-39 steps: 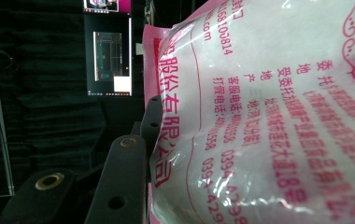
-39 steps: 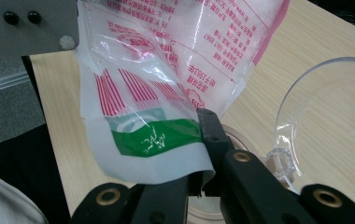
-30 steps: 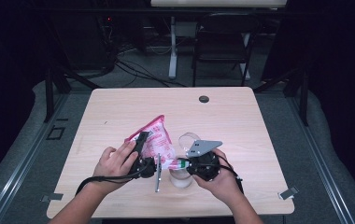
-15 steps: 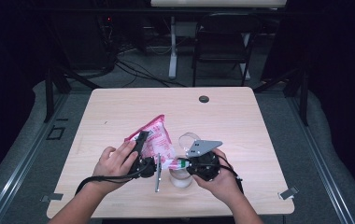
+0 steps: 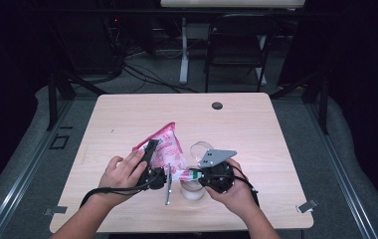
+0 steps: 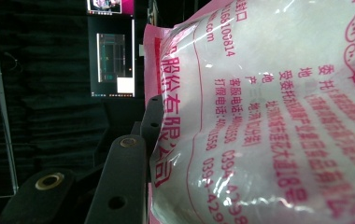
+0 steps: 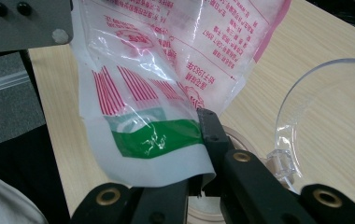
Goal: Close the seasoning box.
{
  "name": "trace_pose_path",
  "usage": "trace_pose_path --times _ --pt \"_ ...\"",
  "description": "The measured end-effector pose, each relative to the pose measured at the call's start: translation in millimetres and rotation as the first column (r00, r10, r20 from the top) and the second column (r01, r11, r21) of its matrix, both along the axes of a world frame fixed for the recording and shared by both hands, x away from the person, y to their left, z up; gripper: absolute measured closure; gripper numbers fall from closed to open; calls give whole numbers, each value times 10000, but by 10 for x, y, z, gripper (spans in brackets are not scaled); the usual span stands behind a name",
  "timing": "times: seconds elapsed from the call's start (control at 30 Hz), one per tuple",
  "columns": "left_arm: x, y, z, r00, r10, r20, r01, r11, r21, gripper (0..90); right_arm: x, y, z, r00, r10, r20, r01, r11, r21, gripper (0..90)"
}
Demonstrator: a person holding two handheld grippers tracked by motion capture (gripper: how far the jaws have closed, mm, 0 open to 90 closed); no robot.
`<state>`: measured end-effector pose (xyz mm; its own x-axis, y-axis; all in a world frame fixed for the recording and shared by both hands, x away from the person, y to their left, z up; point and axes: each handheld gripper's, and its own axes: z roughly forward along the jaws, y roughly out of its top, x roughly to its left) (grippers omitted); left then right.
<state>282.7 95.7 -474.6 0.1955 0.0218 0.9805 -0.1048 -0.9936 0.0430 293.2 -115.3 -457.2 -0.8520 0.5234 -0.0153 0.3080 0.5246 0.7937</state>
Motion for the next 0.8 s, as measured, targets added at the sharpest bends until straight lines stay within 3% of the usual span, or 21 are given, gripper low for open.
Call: trace_pose_path --times 0.8 --pt "-4 -10 13 10000 -10 22 10 10000 20 672 4 -4 -4 10000 -24 12 24 10000 -11 900"
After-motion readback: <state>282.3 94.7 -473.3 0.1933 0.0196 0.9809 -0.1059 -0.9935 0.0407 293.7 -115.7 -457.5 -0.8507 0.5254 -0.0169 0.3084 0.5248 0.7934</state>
